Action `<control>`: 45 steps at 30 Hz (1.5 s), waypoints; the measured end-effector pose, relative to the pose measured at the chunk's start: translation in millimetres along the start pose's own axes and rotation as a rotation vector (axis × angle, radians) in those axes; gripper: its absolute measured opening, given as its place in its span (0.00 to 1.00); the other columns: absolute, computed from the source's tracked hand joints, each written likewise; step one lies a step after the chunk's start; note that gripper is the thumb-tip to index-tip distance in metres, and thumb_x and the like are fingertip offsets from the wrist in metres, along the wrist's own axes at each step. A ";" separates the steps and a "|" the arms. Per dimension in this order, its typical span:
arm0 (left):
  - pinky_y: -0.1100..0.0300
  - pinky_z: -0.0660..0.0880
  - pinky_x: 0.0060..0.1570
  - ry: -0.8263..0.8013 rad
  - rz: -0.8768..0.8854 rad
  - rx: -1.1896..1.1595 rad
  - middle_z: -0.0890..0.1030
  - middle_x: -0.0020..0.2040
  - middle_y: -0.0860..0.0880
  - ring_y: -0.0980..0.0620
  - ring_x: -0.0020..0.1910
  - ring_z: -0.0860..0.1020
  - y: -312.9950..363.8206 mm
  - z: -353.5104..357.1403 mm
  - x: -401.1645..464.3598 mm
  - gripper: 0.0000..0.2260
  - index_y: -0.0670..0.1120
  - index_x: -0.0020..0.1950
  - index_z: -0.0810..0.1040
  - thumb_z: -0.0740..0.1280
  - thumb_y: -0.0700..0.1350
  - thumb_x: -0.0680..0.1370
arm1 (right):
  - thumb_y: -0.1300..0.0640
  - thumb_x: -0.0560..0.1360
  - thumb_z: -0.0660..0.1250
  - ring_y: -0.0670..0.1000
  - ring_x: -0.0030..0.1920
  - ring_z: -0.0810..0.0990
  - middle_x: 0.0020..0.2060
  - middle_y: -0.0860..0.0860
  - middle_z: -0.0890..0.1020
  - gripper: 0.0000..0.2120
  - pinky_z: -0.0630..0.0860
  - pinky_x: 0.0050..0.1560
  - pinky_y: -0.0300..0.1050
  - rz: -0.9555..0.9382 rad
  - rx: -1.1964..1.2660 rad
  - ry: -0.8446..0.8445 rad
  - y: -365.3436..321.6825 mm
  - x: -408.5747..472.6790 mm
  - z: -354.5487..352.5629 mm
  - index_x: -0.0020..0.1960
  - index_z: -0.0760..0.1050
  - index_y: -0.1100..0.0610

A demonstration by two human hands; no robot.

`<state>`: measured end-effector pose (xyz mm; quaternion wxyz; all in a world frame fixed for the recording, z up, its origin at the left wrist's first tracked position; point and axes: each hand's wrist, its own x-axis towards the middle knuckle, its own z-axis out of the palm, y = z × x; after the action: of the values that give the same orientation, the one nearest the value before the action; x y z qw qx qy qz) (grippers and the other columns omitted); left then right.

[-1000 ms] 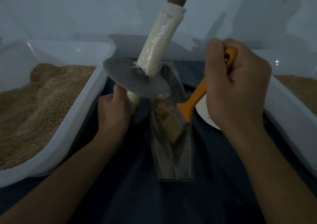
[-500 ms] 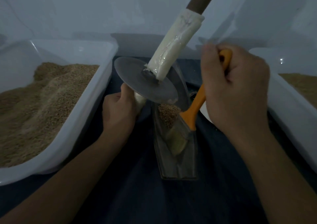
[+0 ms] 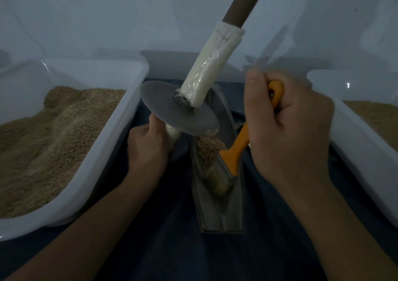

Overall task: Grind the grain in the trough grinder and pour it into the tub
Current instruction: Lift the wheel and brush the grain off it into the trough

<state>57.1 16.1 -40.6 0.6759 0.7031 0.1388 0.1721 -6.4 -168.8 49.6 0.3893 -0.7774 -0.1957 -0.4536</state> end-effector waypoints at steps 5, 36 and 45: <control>0.51 0.70 0.39 0.012 -0.059 -0.038 0.77 0.32 0.46 0.47 0.36 0.77 1.6 2.0 1.0 0.18 0.50 0.31 0.76 0.63 0.61 0.74 | 0.57 0.85 0.61 0.50 0.21 0.63 0.22 0.49 0.63 0.20 0.61 0.24 0.47 -0.034 -0.065 0.022 10.6 -3.2 12.7 0.34 0.63 0.53; 0.55 0.69 0.36 0.130 0.125 0.322 0.77 0.28 0.48 0.45 0.33 0.77 12.4 1.0 -1.8 0.29 0.48 0.27 0.77 0.53 0.65 0.78 | 0.45 0.82 0.65 0.42 0.42 0.78 0.41 0.40 0.79 0.05 0.73 0.42 0.34 0.162 -0.293 -0.179 53.8 -29.8 -82.1 0.52 0.79 0.42; 0.55 0.73 0.37 0.114 0.303 0.494 0.74 0.23 0.50 0.46 0.27 0.76 11.0 2.1 -3.6 0.25 0.58 0.27 0.77 0.54 0.65 0.78 | 0.51 0.74 0.73 0.43 0.43 0.68 0.48 0.41 0.75 0.09 0.68 0.40 0.41 -0.024 -0.631 -0.833 46.6 -66.3 -82.5 0.53 0.77 0.45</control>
<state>54.3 12.2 -29.8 0.4419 0.8482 0.1077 0.2714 -55.4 -259.0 -3.7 0.0200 -0.9692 -0.1966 -0.1470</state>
